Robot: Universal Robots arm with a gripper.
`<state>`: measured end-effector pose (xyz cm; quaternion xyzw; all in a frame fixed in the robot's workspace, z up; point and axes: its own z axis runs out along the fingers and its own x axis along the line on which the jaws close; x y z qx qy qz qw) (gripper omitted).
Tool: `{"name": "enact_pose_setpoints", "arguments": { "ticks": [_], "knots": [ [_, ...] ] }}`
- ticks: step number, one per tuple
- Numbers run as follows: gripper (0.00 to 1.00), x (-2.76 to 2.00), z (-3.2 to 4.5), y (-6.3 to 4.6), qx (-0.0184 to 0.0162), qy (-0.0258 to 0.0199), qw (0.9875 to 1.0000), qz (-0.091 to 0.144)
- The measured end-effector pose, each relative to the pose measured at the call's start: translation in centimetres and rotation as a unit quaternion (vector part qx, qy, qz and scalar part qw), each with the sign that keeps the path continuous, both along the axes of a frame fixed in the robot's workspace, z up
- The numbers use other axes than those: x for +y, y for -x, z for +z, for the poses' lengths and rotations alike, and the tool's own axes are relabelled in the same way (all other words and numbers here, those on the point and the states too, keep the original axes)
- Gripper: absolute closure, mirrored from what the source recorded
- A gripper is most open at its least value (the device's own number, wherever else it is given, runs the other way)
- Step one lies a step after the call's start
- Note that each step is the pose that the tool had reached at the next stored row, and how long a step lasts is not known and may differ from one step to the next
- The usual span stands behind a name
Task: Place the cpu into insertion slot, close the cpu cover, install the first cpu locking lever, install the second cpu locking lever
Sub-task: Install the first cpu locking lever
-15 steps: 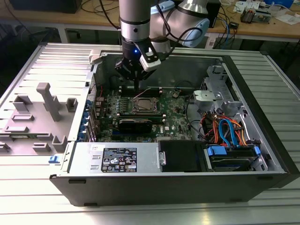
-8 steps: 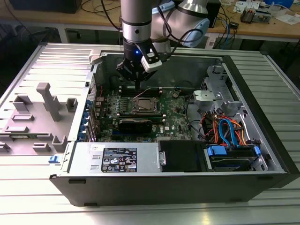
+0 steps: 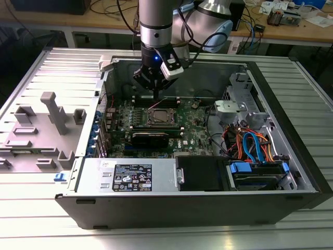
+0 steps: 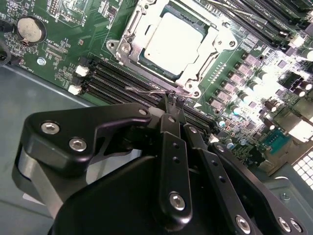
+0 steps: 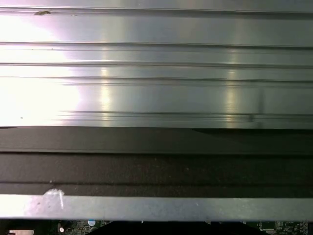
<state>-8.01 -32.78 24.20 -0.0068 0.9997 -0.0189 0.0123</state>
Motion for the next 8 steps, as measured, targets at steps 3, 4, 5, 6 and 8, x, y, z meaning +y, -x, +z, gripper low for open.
{"name": "enact_pose_setpoints", "arguments": {
  "ticks": [3,4,5,6,8],
  "knots": [
    [0.89,0.01,-0.02,-0.01,0.0,0.0002,1.0,0.0],
    [0.89,0.0,-0.04,-0.01,0.0,0.0003,1.0,0.0],
    [0.89,0.0,-0.07,-0.01,-0.0001,0.0003,1.0,0.0],
    [0.89,0.01,-0.13,-0.01,-0.0002,0.0002,1.0,0.0],
    [0.89,0.03,-0.19,-0.03,-0.0001,0.0004,1.0,0.0]
  ]
}}
